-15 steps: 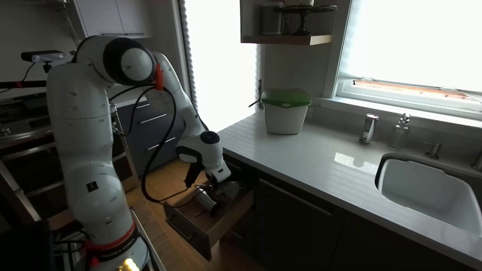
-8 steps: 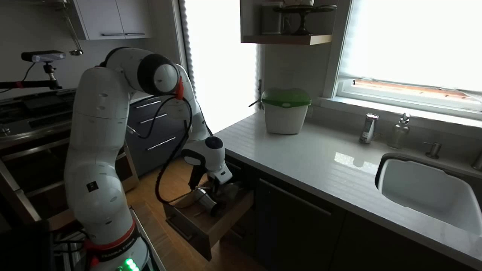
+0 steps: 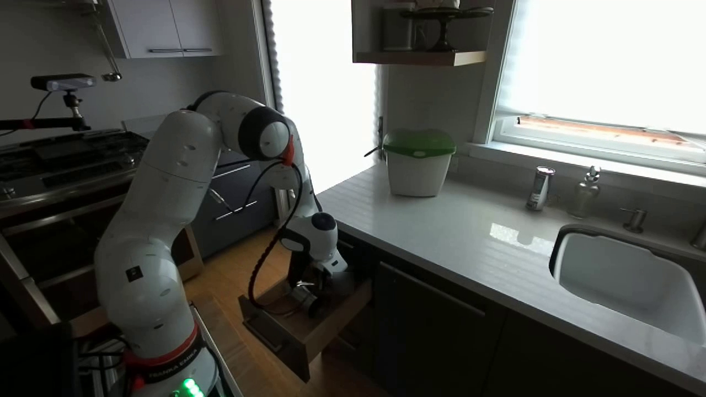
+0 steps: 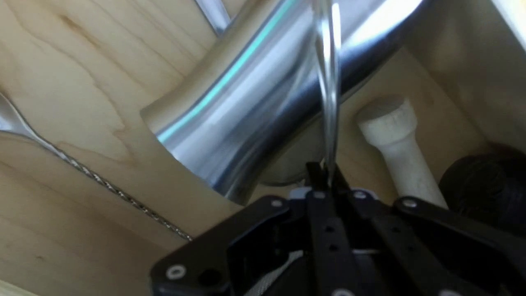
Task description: Put the silver strainer in the open drawer
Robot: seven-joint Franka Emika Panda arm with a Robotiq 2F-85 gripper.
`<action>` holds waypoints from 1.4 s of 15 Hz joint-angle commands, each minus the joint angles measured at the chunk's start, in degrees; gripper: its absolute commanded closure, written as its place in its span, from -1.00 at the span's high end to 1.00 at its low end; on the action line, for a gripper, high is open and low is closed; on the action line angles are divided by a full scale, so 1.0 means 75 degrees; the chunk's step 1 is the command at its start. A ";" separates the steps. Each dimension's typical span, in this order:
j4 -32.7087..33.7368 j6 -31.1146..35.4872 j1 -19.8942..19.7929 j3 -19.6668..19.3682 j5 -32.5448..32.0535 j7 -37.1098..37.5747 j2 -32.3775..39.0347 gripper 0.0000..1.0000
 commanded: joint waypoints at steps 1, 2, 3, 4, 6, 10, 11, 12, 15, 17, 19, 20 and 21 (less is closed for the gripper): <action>0.0625 0.0155 -0.0160 0.0109 0.0005 -0.0539 0.0731 -0.98; 0.0747 0.0183 -0.0144 0.0101 0.0003 -0.0621 0.0855 -0.98; 0.0864 0.0206 -0.0153 0.0113 0.0027 -0.0701 0.0935 -0.98; 0.0942 0.0226 -0.0124 0.0097 0.0021 -0.0746 0.0996 -0.98; 0.1082 0.0261 -0.0058 0.0065 0.0001 -0.0805 0.1077 -0.98; 0.1134 0.0321 0.0060 -0.0013 -0.0038 -0.0789 0.1146 -0.13; 0.0994 0.0088 0.0151 -0.0116 -0.0168 -0.0626 0.1067 0.00; 0.0764 -0.0214 0.0265 -0.0244 -0.0360 -0.0470 0.0911 0.18; 0.0140 -0.0105 0.0688 -0.0452 -0.0571 -0.0313 0.0434 0.62; -0.0336 0.0026 0.1038 -0.0597 -0.0675 -0.0199 0.0013 0.93; -0.0738 0.0252 0.1412 -0.0738 -0.0745 -0.0090 -0.0419 1.00; -0.0937 0.0342 0.1646 -0.0855 -0.0819 -0.0013 -0.0635 1.00; -0.1121 0.0508 0.1885 -0.0957 -0.0858 0.0067 -0.0846 1.00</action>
